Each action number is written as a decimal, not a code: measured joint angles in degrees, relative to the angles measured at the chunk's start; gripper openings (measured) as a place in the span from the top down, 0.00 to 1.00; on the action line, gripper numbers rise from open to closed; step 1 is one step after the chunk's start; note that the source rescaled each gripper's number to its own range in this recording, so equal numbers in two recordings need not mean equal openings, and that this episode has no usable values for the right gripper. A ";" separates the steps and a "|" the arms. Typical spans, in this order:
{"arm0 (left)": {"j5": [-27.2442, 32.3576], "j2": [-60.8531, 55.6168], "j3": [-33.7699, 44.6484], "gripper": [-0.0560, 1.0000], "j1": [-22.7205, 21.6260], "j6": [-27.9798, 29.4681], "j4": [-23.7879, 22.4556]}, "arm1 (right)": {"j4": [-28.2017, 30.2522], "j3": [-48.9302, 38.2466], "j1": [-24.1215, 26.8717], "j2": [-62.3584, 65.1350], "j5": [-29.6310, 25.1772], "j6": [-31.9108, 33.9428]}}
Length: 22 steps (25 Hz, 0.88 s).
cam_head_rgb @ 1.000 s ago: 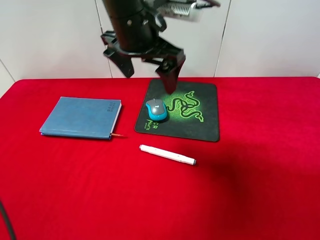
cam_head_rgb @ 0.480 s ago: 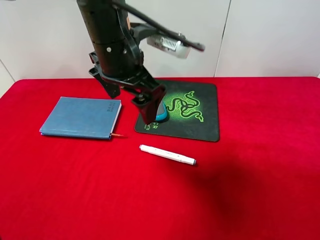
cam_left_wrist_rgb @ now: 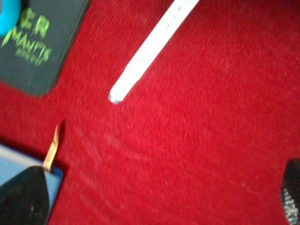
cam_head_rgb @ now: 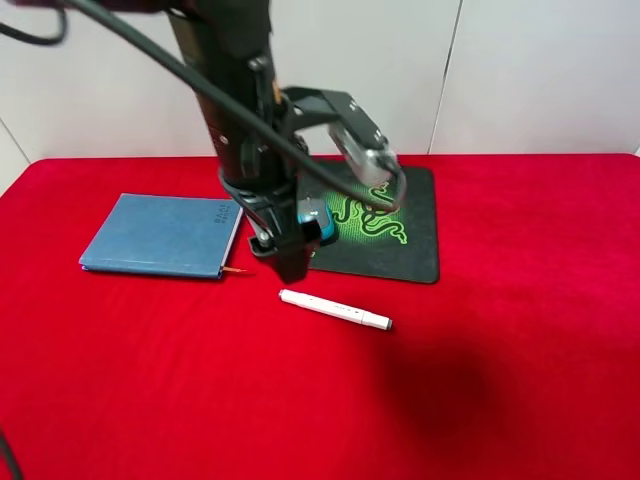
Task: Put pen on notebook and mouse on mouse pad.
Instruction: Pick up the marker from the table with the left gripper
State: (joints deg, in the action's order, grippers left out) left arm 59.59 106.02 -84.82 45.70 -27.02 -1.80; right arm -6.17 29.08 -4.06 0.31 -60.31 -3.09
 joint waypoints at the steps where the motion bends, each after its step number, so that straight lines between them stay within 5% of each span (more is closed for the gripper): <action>1: -0.38 1.13 0.00 0.01 0.26 -0.73 0.14 | 0.00 0.00 0.00 0.00 0.00 0.00; 13: -8.28 11.98 0.01 0.01 0.55 -11.13 5.96 | 0.00 0.00 0.00 0.00 0.00 0.00; 22: -12.05 14.45 0.01 0.01 0.79 -13.89 6.93 | 0.00 0.00 0.00 0.00 0.00 0.00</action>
State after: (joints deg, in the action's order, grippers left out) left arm 47.54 120.47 -84.80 46.49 -40.91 5.13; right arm -6.17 29.08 -4.06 0.31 -60.31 -3.09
